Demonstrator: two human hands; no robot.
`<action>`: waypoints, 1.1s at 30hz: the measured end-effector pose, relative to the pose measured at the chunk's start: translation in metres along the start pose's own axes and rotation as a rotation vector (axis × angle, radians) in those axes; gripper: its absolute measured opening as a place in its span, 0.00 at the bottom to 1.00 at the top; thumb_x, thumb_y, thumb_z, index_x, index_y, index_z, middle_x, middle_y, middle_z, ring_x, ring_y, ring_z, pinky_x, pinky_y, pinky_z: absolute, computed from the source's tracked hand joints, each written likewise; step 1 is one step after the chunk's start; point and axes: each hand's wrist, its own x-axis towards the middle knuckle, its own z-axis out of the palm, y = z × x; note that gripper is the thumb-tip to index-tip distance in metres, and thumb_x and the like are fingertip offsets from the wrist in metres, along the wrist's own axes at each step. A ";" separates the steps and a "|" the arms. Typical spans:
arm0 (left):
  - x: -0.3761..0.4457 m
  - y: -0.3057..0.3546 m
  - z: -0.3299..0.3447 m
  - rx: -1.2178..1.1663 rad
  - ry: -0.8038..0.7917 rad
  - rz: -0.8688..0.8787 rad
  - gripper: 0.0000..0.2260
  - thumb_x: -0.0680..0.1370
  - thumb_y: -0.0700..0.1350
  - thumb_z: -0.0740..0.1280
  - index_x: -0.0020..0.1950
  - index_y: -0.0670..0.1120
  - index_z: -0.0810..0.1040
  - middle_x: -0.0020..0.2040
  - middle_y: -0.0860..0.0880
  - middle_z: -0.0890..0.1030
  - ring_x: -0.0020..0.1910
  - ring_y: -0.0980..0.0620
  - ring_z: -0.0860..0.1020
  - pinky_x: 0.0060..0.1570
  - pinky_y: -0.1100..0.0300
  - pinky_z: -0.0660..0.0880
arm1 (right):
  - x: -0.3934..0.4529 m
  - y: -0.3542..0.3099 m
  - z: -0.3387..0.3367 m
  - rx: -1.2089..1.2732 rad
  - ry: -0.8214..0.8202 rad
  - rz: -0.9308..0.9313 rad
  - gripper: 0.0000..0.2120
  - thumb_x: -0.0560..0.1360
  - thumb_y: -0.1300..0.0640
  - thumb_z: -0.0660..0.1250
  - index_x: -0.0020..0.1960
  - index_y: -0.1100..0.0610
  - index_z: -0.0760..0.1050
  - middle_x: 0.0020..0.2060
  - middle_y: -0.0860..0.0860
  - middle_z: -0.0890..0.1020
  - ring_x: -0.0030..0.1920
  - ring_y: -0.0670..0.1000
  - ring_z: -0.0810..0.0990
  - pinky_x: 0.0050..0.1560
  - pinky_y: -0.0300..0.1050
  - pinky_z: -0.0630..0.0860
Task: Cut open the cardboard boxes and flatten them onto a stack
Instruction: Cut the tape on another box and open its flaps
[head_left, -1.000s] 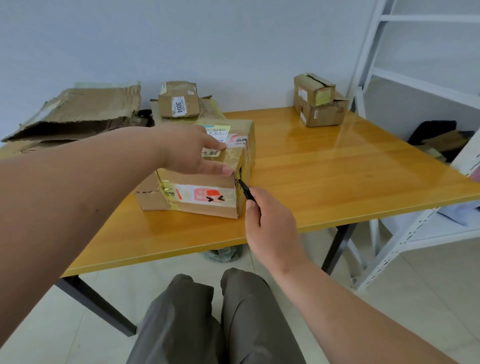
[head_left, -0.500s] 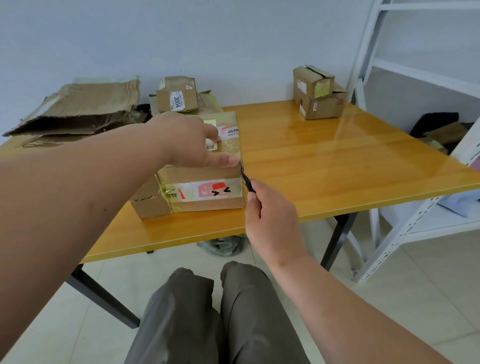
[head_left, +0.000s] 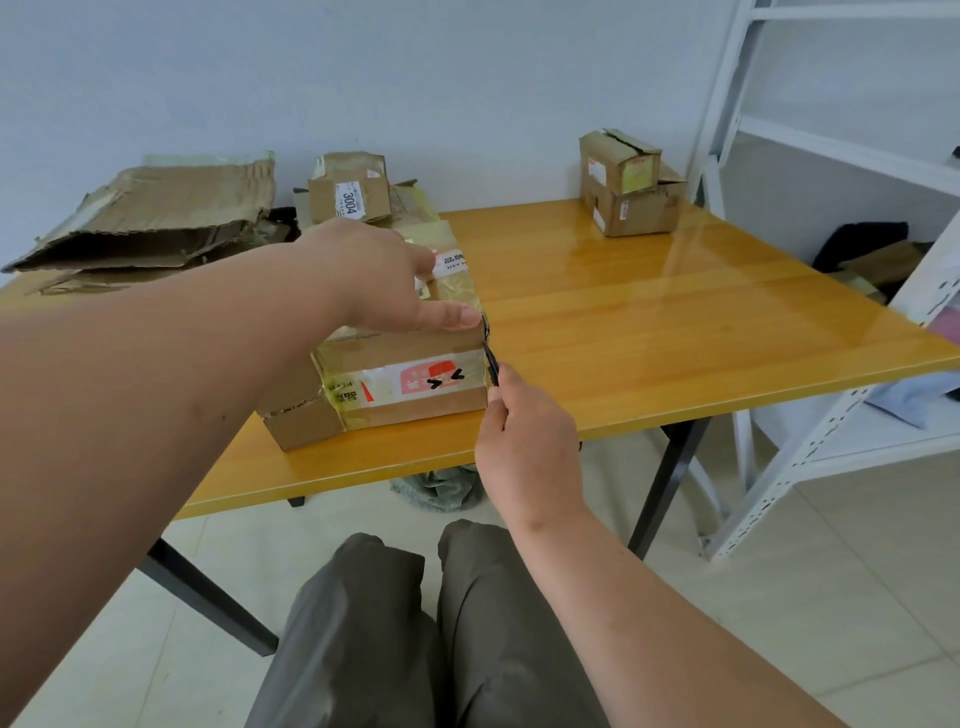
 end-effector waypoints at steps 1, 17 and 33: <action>0.000 0.001 0.000 0.002 -0.001 -0.001 0.54 0.56 0.83 0.37 0.73 0.57 0.67 0.64 0.49 0.76 0.62 0.43 0.75 0.49 0.52 0.73 | 0.000 0.000 -0.001 -0.019 -0.004 0.003 0.21 0.83 0.58 0.53 0.76 0.54 0.64 0.59 0.50 0.80 0.58 0.50 0.77 0.52 0.38 0.70; -0.004 0.004 -0.005 0.038 -0.023 -0.004 0.51 0.60 0.82 0.39 0.72 0.55 0.68 0.62 0.48 0.77 0.61 0.44 0.76 0.48 0.53 0.71 | 0.000 -0.005 -0.018 -0.357 -0.183 0.033 0.04 0.80 0.61 0.57 0.50 0.55 0.69 0.31 0.48 0.70 0.31 0.50 0.70 0.27 0.41 0.60; -0.001 0.000 -0.004 -0.028 -0.053 -0.033 0.52 0.59 0.83 0.40 0.74 0.56 0.65 0.67 0.49 0.75 0.64 0.44 0.74 0.55 0.51 0.73 | -0.006 0.005 -0.020 -0.336 -0.202 0.069 0.05 0.80 0.59 0.57 0.48 0.55 0.71 0.34 0.49 0.74 0.37 0.54 0.76 0.31 0.45 0.68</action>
